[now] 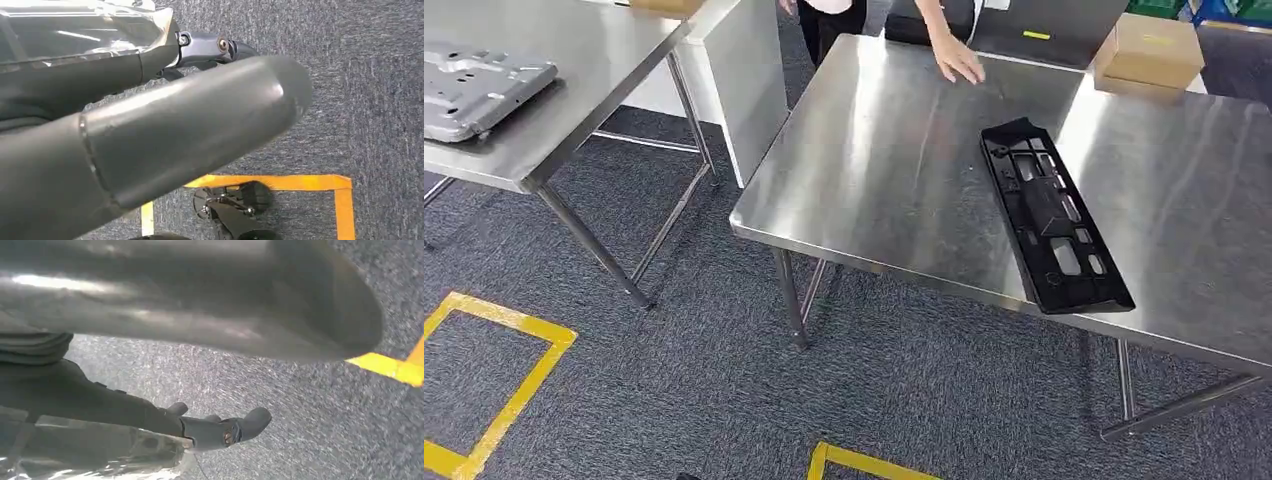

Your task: Take the parts from the cabinet and place them on the table.

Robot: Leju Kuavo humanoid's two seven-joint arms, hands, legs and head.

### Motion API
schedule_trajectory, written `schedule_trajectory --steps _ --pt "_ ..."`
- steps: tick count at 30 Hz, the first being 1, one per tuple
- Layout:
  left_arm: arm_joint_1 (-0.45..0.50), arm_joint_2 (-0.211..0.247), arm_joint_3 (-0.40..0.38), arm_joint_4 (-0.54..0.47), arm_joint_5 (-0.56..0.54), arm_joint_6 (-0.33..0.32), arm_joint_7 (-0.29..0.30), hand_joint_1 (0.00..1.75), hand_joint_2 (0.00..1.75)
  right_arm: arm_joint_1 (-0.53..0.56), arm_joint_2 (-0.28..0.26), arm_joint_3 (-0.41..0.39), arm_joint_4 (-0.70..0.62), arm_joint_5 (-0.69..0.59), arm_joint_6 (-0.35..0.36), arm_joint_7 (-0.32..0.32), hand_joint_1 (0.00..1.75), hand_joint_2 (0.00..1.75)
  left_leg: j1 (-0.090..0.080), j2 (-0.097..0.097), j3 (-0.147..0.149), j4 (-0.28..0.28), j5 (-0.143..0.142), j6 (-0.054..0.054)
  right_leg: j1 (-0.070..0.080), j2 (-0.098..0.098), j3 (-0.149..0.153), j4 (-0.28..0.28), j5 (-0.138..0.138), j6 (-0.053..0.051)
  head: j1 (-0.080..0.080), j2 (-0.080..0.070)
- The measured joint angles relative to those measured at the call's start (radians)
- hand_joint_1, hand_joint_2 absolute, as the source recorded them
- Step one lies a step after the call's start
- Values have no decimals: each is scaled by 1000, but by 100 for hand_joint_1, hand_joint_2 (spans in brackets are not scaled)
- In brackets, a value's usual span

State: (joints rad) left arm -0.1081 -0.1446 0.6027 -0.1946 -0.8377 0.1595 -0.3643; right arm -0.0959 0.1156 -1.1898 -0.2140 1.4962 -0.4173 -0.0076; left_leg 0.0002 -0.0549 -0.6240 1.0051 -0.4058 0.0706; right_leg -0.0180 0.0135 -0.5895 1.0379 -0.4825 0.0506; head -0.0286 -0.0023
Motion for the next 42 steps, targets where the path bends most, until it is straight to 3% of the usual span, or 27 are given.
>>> schedule_trajectory --steps 3,4,5,7,9,10,11,13,14,15,16,18,20,22,24,25,26,29,31,33,34,35,37,39,40,41,42 --pt "0 0 -2 0 0 0 0 0 0 -1 3 3 2 6 4 7 0 0 4 10 -5 0 3 2 0 -2 -80 205 -122 -11 5 0" --pt "0 1 -2 0 0 0 0 0 0 0 3 4 3 6 4 7 0 0 4 12 -8 0 5 0 0 -2 -98 260 -143 -8 5 0" --pt "0 1 -2 0 0 0 0 0 0 2 3 6 3 6 4 7 0 0 5 13 -11 0 7 -3 -2 -2 -92 267 -141 -1 6 0" --pt "0 0 -3 0 0 0 0 0 0 3 2 8 3 6 4 3 0 0 10 13 -18 1 14 -13 -6 -3 -11 151 -102 19 5 0" --pt "-1 0 -3 0 0 0 -1 0 0 -1 1 13 3 6 4 -5 0 0 14 12 -23 4 23 -28 -19 -2 121 -58 -67 30 6 0" --pt "0 1 -3 -1 0 0 -2 0 0 -2 3 15 4 6 4 -7 0 0 11 10 -25 1 27 -36 -2 6 118 -32 -40 22 6 0" --pt "0 2 -3 -1 0 0 -3 0 0 1 4 16 4 6 4 -11 0 0 7 8 -22 7 27 -42 -4 10 97 -38 -38 15 4 0" --pt "-2 1 -3 -1 0 0 -3 0 0 -1 2 17 5 6 4 -12 0 0 8 1 -25 4 32 -50 -1 5 97 -38 -47 -13 2 0" --pt "1 3 -3 -1 0 0 -3 0 0 0 3 18 5 6 4 -12 0 0 14 1 -29 6 34 -57 -13 1 95 -42 -39 -28 2 0" --pt "1 4 -3 -1 0 1 -3 0 0 -1 3 19 5 8 4 -12 0 0 19 17 -37 25 8 -57 -10 -6 90 -42 -32 -38 2 0" --pt "2 3 -3 -1 0 0 -3 0 0 -1 3 20 5 8 4 -12 0 0 19 37 -54 77 -54 -60 -7 -8 83 -42 -25 -50 -1 0" --pt "-1 3 -4 -1 0 0 -3 0 0 5 3 20 5 10 4 -12 0 0 20 48 -101 231 -160 -68 0 -20 70 -40 -17 -60 -1 0" --pt "0 3 -5 -1 0 0 -3 0 0 7 3 21 5 13 5 -12 0 0 20 51 -113 322 -193 -70 7 -28 65 -40 -8 -62 -1 0" --pt "1 3 -5 -1 0 -1 -3 0 0 7 3 24 5 14 6 -11 0 0 19 51 -35 234 -147 -57 14 -30 56 -37 1 -59 -2 0" --pt "-1 3 -5 -1 0 -2 -5 0 0 6 3 26 5 16 6 -10 0 0 10 51 86 59 -93 -32 19 -31 56 -37 3 -58 -1 0" --pt "-3 7 -5 -1 -2 -3 -7 0 0 6 6 27 8 16 6 -9 0 0 5 55 113 18 -110 -21 25 -34 53 -37 6 -55 1 0" --pt "-3 6 -5 -1 -5 -6 -10 0 0 5 5 27 8 16 6 -8 0 0 1 59 110 12 -99 -25 20 -36 52 -36 12 -47 0 0" --pt "-4 5 -6 -1 -8 -10 -11 0 0 4 5 31 8 15 6 -6 0 0 -7 57 105 -5 -84 -12 20 -37 49 -42 25 -28 -1 0" --pt "-9 2 -6 -1 -8 -10 -11 0 0 5 2 31 8 14 5 -6 0 0 6 61 101 -26 -58 -3 19 -26 22 1 -25 -28 0 0" --pt "-13 2 -6 -1 -8 -10 -11 0 0 5 2 32 8 15 5 -6 0 0 5 61 77 -25 -44 -2 12 -21 -31 140 -109 -33 4 0" --pt "-13 2 -6 -1 -8 -10 -11 0 0 5 0 32 8 16 5 -6 0 0 5 62 64 -25 -35 -3 8 -20 -57 217 -143 -30 2 0" --pt "-13 2 -6 -1 -8 -10 -11 0 0 6 0 33 8 19 5 -6 0 0 6 62 53 -24 -26 -5 4 -20 -63 254 -149 -20 4 0" --pt "-11 -1 -6 -1 -8 -10 -11 0 0 7 -4 35 8 21 5 -4 0 0 10 62 29 -22 -9 -15 -6 -20 -9 195 -101 11 4 0" --pt "-11 -3 -6 -1 -8 -10 -13 0 0 5 -6 38 8 23 5 -3 0 0 17 59 8 -14 5 -30 -20 -20 106 21 -46 36 3 0" --pt "-12 -2 -6 -1 -8 -10 -14 0 0 2 -3 41 9 24 6 -2 0 0 11 57 -3 -4 10 -39 -21 -13 152 -62 -69 36 6 0" --pt "-12 -3 -6 -1 -8 -10 -14 0 0 3 -3 42 9 23 6 -1 0 0 12 55 -7 -1 17 -47 -6 0 159 -57 -63 18 4 0" --pt "-12 -3 -6 -1 -8 -10 -16 0 0 7 -3 42 10 23 6 2 0 0 9 53 -6 1 22 -52 -5 -2 138 -62 -63 13 4 0"
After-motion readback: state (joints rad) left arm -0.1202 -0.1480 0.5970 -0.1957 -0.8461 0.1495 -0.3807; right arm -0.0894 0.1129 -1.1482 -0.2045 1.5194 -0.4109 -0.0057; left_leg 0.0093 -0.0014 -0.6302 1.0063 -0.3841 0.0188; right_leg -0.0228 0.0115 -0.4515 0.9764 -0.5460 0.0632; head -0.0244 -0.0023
